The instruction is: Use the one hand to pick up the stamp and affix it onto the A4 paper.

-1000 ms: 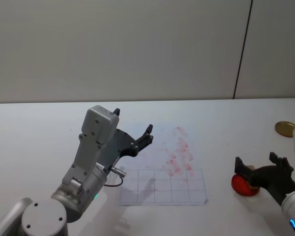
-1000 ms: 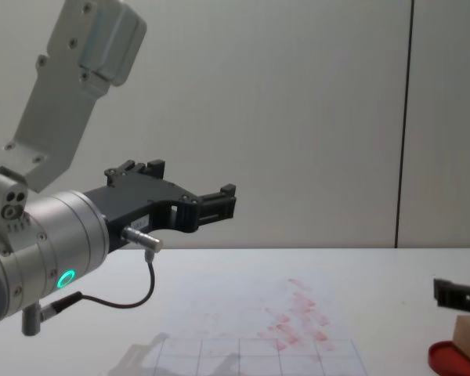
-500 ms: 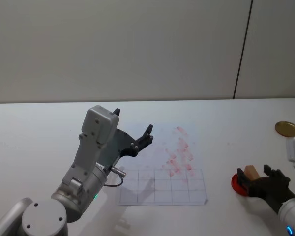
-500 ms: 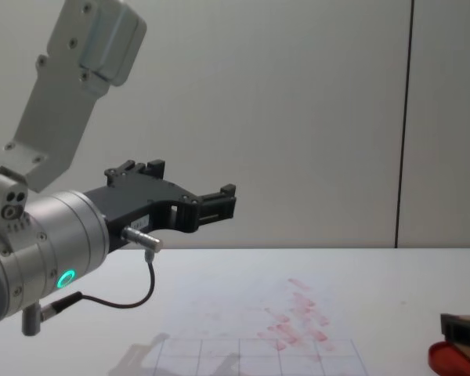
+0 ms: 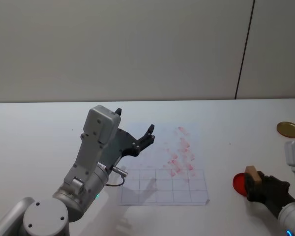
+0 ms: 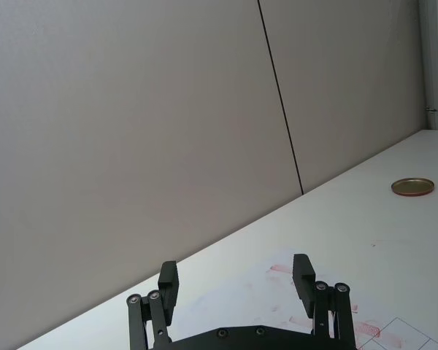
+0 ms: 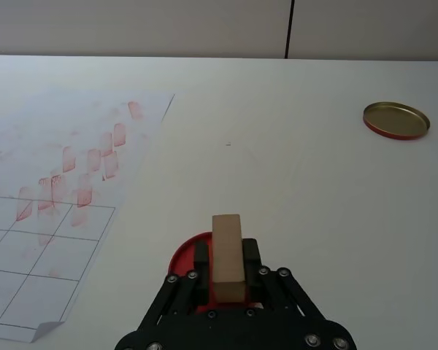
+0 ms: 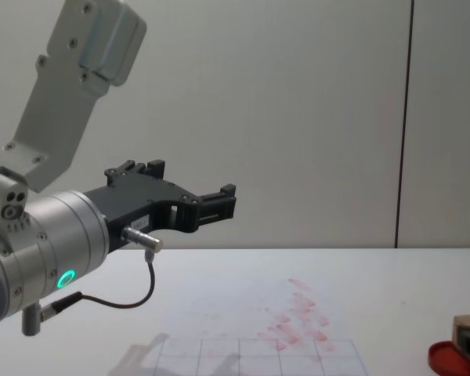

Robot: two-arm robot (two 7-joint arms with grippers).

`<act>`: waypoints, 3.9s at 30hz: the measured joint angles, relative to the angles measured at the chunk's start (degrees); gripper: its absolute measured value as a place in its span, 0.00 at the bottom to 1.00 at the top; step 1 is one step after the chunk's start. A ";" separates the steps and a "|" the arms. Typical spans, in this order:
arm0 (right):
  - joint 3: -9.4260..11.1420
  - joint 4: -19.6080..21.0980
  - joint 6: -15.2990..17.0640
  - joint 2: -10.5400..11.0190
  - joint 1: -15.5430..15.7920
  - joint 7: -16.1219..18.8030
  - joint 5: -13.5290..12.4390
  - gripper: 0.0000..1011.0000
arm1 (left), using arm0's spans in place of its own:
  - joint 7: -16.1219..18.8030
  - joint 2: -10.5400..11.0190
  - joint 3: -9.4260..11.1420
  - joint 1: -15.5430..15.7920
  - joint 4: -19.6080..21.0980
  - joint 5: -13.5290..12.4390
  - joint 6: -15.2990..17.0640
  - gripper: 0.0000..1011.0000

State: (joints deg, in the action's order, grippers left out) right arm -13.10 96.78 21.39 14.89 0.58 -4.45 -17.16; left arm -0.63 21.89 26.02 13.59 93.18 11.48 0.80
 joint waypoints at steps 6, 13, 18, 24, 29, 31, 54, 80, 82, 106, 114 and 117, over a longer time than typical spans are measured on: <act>0.02 0.12 -0.14 -0.10 0.11 -0.01 0.42 0.21 | 0.00 0.00 0.00 0.00 0.00 0.00 0.00 0.98; -0.05 0.84 -1.49 -0.34 -0.03 0.74 1.28 0.22 | 0.00 0.00 0.00 0.00 0.00 0.00 0.00 0.98; -0.41 1.14 -2.93 -0.83 -0.64 2.78 1.73 0.22 | 0.00 0.00 0.00 0.00 0.00 0.00 0.00 0.98; -0.99 0.96 -4.10 -1.66 -1.54 5.52 1.93 0.22 | 0.00 0.00 0.00 0.00 0.00 0.00 0.00 0.98; -1.89 -0.07 -4.73 -2.85 -2.69 8.88 2.07 0.22 | 0.00 0.00 0.00 0.00 0.00 0.00 0.00 0.98; -2.35 -0.67 -4.73 -3.43 -3.30 10.19 2.11 0.22 | 0.00 0.00 0.00 0.00 0.00 0.00 0.00 0.98; -5.78 -6.73 2.51 -7.70 -6.58 15.15 3.36 0.22 | 0.00 0.00 0.00 0.00 0.00 0.00 0.00 0.98; -5.81 -9.17 8.42 -8.76 -7.97 14.00 3.16 0.22 | 0.00 0.00 0.00 0.00 0.00 0.00 0.00 0.98; -5.80 -9.26 8.59 -8.80 -8.05 13.95 3.15 0.22 | 0.00 0.00 0.00 0.00 0.00 0.00 0.00 0.98; -5.14 -3.41 3.91 -8.56 -9.25 13.45 5.46 0.22 | 0.00 0.00 0.00 0.00 0.00 0.00 0.00 0.98; -4.51 0.10 1.66 -8.35 -9.77 13.03 5.68 0.22 | 0.00 0.00 0.00 0.00 0.00 0.00 0.00 0.98; -4.21 1.24 1.40 -8.19 -9.77 12.46 5.59 0.22 | 0.00 0.00 0.00 0.00 0.00 0.00 0.00 0.98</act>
State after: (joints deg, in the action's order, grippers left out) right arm -17.31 98.02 22.79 6.70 -9.19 8.01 -11.58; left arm -0.63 21.89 26.02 13.59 93.17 11.48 0.79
